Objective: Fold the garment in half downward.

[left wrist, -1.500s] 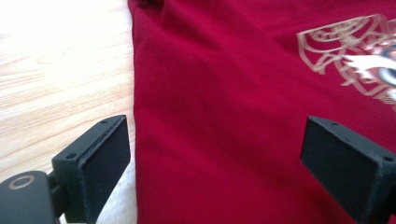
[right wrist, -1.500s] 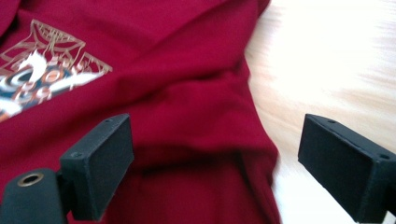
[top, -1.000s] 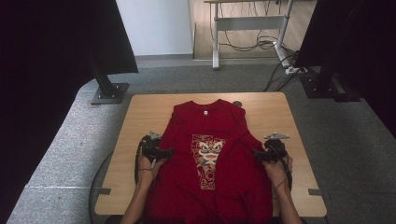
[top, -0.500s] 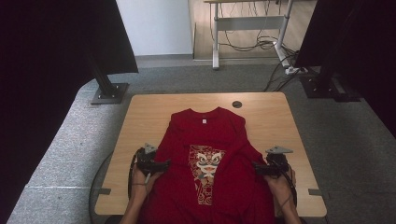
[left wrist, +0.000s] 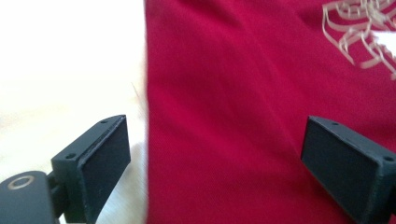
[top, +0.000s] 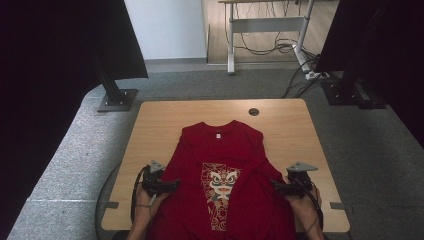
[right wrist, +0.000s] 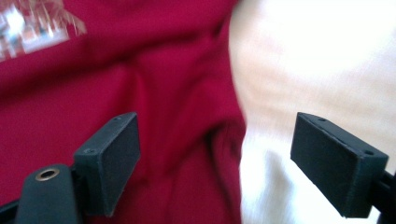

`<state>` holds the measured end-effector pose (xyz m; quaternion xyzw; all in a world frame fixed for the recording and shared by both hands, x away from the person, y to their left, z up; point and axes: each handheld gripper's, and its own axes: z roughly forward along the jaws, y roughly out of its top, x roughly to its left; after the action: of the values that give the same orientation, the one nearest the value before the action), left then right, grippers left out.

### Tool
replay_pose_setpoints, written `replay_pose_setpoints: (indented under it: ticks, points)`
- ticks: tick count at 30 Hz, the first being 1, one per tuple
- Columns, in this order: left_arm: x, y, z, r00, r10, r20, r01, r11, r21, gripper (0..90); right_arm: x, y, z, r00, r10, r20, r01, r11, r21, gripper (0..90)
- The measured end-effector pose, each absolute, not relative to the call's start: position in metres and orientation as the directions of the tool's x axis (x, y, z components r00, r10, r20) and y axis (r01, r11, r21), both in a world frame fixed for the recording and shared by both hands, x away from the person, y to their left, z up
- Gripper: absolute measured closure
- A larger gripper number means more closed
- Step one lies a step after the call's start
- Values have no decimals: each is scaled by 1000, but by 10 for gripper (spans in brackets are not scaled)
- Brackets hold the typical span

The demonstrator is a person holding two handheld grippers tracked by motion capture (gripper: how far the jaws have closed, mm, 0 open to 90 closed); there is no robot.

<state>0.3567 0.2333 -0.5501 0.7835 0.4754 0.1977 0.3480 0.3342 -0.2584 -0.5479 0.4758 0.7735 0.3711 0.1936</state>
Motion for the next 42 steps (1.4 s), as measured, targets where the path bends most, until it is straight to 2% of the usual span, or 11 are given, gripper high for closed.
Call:
replay_pose_setpoints:
  ticks: [5,11,14,18,28,42]
  points:
    - [389,227,-536,487,873,-39,600,-302,741,81,359,-249,-535,-475,878,53,572,262,777,140]
    - [421,225,-554,474,880,-27,636,-322,701,99,391,-234,-552,-470,882,37,602,290,744,135]
    - [418,227,-558,467,884,-29,631,-310,712,104,395,-231,-563,-472,881,21,604,306,736,124]
    - [407,227,-559,459,888,-26,624,-301,722,124,389,-233,-561,-477,879,18,606,314,731,177]
    - [370,232,-562,465,885,-28,605,-294,740,123,355,-239,-564,-487,873,19,587,311,748,176]
    - [384,242,-556,503,860,-84,624,-294,724,135,360,-239,-552,-506,862,38,565,298,769,191]
